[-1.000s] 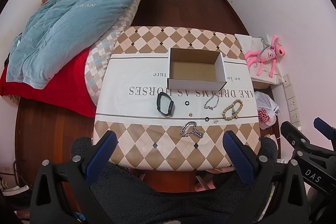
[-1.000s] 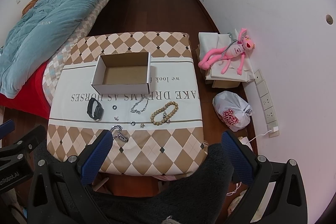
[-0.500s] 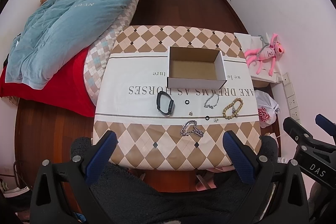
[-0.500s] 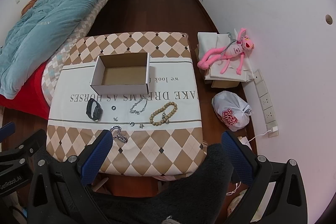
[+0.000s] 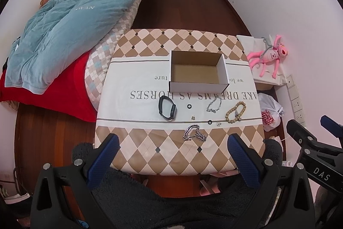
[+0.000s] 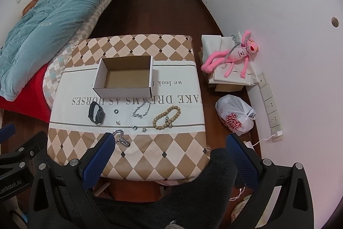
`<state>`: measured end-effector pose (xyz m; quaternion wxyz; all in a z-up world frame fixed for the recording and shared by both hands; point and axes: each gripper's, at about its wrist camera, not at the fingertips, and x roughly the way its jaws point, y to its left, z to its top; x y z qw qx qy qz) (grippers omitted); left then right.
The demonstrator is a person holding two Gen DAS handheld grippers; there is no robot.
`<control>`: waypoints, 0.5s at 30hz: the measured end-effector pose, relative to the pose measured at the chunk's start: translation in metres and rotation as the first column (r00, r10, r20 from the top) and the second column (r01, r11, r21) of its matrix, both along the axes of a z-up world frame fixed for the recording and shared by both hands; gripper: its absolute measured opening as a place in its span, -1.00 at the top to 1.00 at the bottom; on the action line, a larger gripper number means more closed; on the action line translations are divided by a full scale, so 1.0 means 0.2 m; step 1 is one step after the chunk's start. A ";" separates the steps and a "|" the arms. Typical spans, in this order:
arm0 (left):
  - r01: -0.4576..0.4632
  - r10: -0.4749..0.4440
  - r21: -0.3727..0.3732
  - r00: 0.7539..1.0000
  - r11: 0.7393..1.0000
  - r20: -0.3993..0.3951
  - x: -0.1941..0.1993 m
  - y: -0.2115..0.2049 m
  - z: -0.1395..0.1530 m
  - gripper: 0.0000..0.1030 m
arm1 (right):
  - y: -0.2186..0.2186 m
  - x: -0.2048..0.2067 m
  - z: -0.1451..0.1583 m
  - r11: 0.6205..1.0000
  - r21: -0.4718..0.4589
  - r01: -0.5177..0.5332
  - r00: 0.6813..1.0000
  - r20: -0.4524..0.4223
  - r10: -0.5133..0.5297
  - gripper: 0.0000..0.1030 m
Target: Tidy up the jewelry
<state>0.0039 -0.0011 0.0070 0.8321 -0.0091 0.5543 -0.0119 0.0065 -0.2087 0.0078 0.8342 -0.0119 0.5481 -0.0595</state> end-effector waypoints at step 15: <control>0.000 0.000 -0.002 1.000 1.000 0.006 0.00 -0.01 0.01 -1.00 | 0.01 0.00 0.05 1.000 -0.001 -0.001 1.000 0.015 0.001 -1.00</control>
